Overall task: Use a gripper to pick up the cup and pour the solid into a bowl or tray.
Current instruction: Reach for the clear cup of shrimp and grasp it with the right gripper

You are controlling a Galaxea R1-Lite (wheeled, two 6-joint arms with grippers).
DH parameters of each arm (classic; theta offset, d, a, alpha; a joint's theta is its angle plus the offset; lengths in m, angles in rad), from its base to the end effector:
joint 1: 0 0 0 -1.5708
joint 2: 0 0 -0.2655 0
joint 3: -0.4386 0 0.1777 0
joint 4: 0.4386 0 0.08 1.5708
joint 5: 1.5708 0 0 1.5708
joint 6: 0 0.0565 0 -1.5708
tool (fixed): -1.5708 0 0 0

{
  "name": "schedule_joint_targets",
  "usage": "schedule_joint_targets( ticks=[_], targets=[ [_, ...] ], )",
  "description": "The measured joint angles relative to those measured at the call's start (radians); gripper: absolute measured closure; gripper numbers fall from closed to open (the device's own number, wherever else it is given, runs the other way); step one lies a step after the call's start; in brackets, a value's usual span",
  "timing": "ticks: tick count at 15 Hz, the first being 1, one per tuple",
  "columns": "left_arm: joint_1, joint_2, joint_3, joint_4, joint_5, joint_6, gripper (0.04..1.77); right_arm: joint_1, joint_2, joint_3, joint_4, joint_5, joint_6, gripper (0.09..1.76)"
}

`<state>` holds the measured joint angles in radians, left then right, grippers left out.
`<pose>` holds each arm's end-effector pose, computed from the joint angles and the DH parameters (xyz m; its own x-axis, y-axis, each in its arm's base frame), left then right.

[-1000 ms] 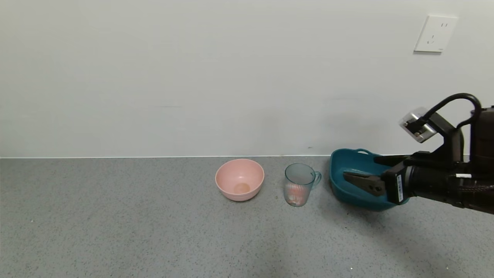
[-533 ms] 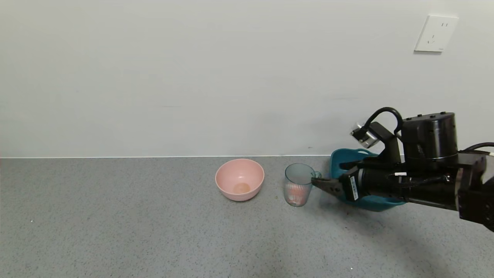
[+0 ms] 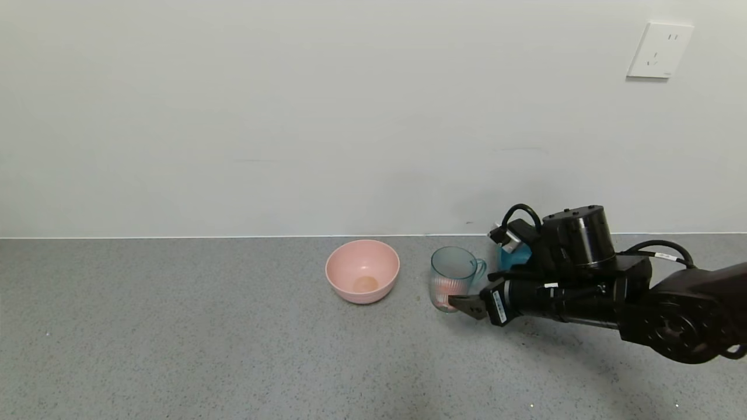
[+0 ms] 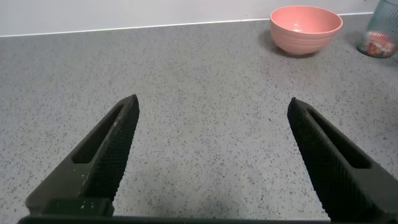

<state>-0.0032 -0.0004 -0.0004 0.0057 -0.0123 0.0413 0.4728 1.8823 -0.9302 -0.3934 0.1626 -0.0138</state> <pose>0.0318 -0.0008 0.0748 0.9999 -0.0155 -0.0049 0.0157 0.9990 0.0412 0.3086 0.1681 0.0935 0.6712 0.5252 -0.5231 -0.5780 0.8126 0.0741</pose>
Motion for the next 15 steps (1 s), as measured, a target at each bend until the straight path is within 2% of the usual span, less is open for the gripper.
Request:
schedule_joint_targets(
  ticks=[11,15],
  targets=[
    [0.000,0.000,0.000,0.000,0.000,0.000,0.09,-0.020,0.166,-0.003,-0.202,-0.004,0.035,0.14],
    [0.000,0.000,0.000,0.000,0.000,0.000,0.09,-0.015,0.225,-0.001,-0.323,-0.054,0.054,0.14]
  ],
)
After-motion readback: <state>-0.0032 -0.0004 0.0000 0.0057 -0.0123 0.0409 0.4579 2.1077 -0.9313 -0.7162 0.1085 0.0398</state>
